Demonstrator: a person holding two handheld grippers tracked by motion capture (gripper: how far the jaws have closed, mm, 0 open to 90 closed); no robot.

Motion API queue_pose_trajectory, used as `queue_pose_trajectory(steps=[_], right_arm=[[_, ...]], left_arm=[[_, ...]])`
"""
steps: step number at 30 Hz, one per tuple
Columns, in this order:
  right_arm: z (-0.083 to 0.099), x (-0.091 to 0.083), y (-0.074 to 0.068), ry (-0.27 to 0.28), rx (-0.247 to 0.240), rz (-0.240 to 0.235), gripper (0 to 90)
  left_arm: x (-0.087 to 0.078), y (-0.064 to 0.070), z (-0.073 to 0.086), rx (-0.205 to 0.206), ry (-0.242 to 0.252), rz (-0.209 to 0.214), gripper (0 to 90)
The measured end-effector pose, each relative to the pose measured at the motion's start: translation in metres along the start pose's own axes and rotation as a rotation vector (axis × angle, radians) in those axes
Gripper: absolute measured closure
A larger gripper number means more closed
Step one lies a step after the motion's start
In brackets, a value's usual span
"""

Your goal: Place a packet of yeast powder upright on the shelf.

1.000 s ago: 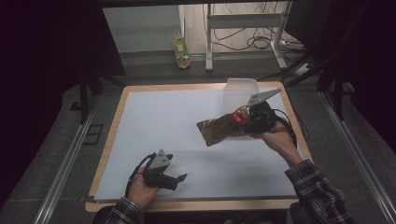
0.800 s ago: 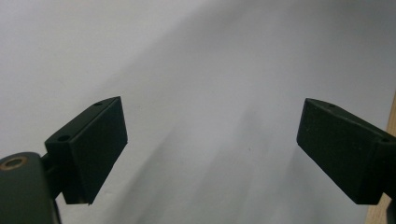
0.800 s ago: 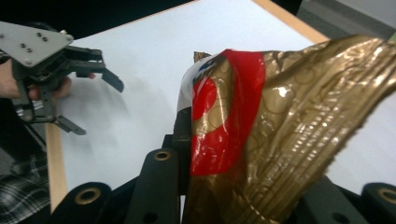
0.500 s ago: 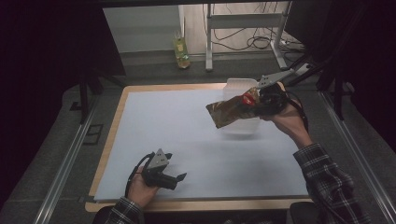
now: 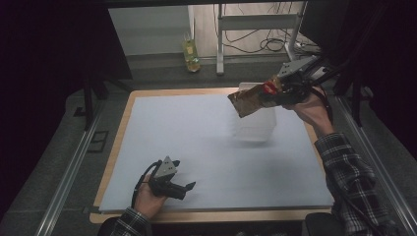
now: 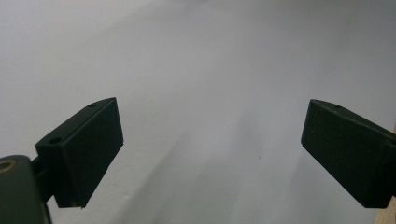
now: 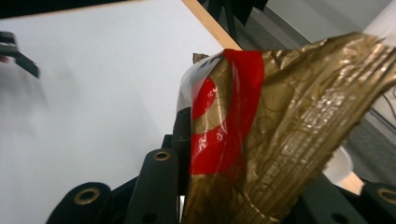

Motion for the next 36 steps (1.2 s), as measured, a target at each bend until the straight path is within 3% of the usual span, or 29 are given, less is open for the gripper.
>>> queue_pose_trajectory(steps=[17, 29, 30, 35, 36], right_arm=[[0.011, 0.015, 0.048, -0.065, -0.121, 0.066, 70.7], [0.033, 0.038, 0.057, -0.165, -0.23, 0.049, 70.7], [0.036, 0.041, 0.055, -0.172, -0.243, 0.029, 70.7], [0.037, 0.044, 0.055, -0.187, -0.276, 0.014, 70.8], [0.037, 0.044, 0.052, -0.196, -0.302, -0.003, 70.9]], left_arm=[[0.0, 0.0, 0.001, -0.001, -0.002, 0.009, 5.7], [0.0, 0.001, 0.002, -0.012, -0.002, 0.016, 5.8], [0.0, 0.001, 0.002, -0.013, -0.002, 0.016, 5.8], [0.001, 0.001, 0.002, -0.015, -0.006, 0.024, 5.8], [0.001, 0.001, 0.003, -0.013, -0.01, 0.026, 5.7]])
Point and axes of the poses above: each handheld gripper's, and its own axes: x roughly forward along the jaws, z roughly out of its underside, y roughly to its right, the point moved 10 cm from there along x, roughly forward along the jaws, and after that the axes turned 6 degrees about z, right-handed, at the moved point
